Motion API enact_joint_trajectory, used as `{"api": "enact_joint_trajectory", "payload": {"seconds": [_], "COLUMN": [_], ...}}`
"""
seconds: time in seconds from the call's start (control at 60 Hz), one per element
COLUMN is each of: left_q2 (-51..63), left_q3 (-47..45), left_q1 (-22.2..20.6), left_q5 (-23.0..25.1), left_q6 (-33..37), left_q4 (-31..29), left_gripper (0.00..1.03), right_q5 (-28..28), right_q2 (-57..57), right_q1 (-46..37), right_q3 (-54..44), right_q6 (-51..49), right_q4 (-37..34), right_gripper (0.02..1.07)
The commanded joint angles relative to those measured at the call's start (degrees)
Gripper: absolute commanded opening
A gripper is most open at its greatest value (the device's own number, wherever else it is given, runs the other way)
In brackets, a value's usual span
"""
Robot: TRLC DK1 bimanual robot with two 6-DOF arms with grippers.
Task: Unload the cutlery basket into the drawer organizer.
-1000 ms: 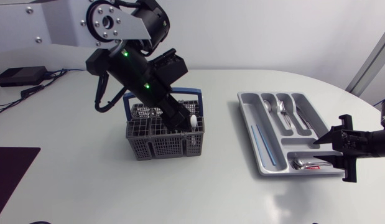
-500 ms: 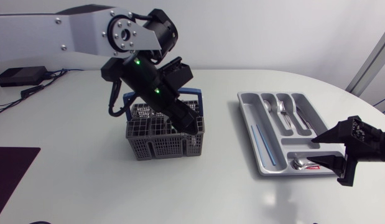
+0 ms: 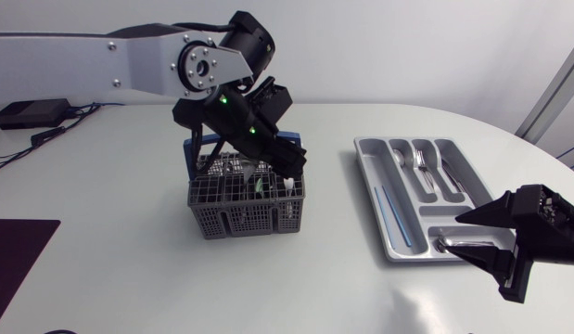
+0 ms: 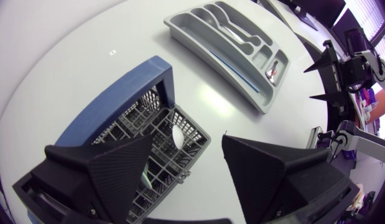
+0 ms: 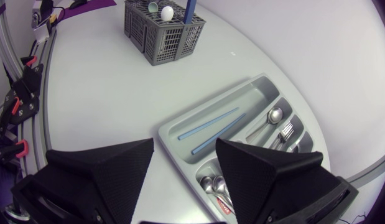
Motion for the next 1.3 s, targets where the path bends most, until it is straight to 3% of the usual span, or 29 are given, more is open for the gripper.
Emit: {"api": "enact_joint_trajectory", "payload": {"seconds": [0.0, 0.233, 0.417, 0.583, 0.683, 0.8, 1.283], "left_q2": [1.78, 2.83, 3.45, 3.71, 3.71, 3.71, -4.2], "left_q3": [-2.34, -3.66, -4.45, -5.42, -6.12, -7.44, -9.81], "left_q1": [-0.99, -1.6, -2.48, -2.57, -2.83, -3.45, -3.8], "left_q5": [-1.27, -3.12, -4.26, -4.52, -4.61, -5.66, -5.66], "left_q6": [-2.86, -4.09, -5.06, -5.23, -5.23, -5.67, -5.41], "left_q4": [1.05, 3.51, 5.09, 7.02, 7.82, 9.4, 9.84], "left_gripper": [0.67, 0.58, 0.38, 0.24, 0.23, 0.09, 0.05], "right_q5": [-1.02, -1.02, -0.84, -0.84, -0.84, -0.76, -0.4], "right_q2": [-0.98, -3.79, -4.58, -5.02, -5.37, -5.63, -6.69], "right_q1": [1.3, 5.34, 7.1, 7.62, 7.89, 8.15, 9.47], "right_q3": [-1.78, -3.1, -3.1, -3.19, -3.63, -4.07, -4.33], "right_q6": [2.91, 7.05, 9.15, 9.42, 9.42, 9.42, 9.59], "right_q4": [-0.73, -0.2, 0.94, 0.86, 0.77, 0.86, 0.68], "right_gripper": [0.75, 0.75, 0.75, 0.75, 0.75, 0.75, 0.75]}}
